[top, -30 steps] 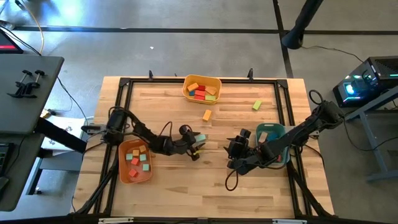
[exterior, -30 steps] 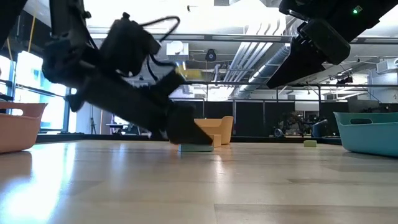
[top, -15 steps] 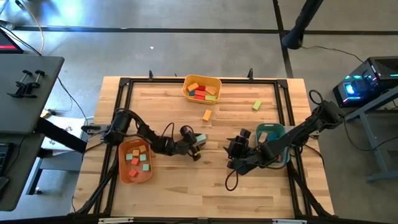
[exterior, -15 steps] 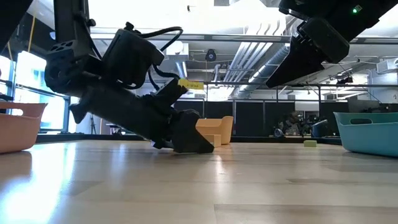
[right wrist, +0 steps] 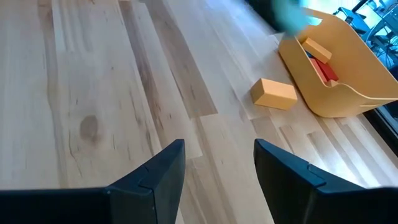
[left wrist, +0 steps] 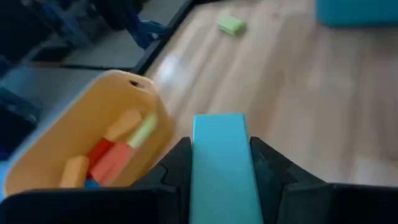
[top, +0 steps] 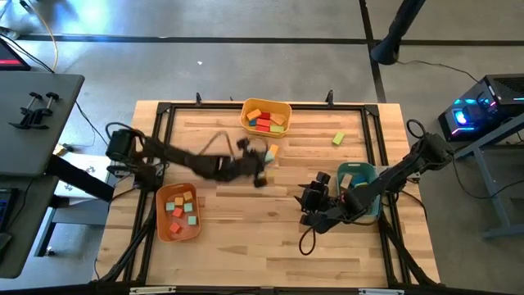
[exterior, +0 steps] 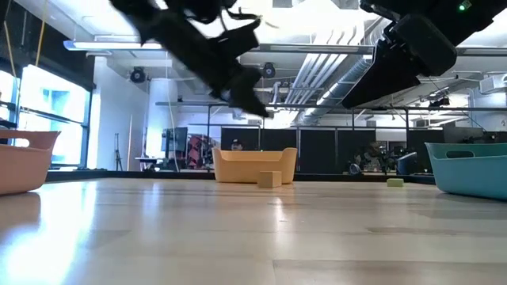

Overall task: Sort blocks by size
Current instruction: Put the thin light blue rectangular block into the yellow bin

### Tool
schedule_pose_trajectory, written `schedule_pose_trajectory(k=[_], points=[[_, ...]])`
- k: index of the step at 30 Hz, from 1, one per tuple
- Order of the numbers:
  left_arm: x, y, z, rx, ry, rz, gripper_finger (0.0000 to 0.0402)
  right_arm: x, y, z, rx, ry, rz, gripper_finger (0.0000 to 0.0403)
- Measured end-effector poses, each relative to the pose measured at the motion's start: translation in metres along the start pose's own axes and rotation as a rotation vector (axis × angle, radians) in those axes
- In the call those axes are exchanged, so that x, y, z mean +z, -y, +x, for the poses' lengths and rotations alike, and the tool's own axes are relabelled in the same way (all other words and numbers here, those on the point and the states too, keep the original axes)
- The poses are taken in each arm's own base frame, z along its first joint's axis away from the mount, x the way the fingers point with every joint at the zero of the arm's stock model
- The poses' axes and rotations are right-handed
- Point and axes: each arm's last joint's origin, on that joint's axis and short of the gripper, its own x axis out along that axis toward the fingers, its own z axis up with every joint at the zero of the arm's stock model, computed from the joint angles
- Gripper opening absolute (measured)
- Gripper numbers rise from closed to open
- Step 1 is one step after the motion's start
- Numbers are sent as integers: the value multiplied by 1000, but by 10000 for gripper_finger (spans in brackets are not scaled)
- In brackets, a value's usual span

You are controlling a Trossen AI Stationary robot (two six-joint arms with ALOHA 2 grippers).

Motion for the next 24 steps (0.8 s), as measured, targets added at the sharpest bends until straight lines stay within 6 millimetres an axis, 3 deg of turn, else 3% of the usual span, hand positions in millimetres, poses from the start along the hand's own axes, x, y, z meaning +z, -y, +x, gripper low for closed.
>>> schedule_pose_trajectory(k=[2, 5, 10, 15, 24], points=[[19, -29, 11, -24, -16, -46, 89, 0, 0, 0, -2, 1, 0, 188], [31, -76, 37, -74, -48, -133, 89, 0, 0, 0, -4, 2, -1, 188], [2, -131, 85, -86, -159, -259, 89, -3, -2, -4, 1, -3, -26, 188], [-27, -161, 111, -30, -247, -343, 94, -7, -2, -7, -20, -12, -48, 188], [-39, -183, 120, -41, -243, -418, 238, -10, 1, -7, -57, -29, -28, 188]])
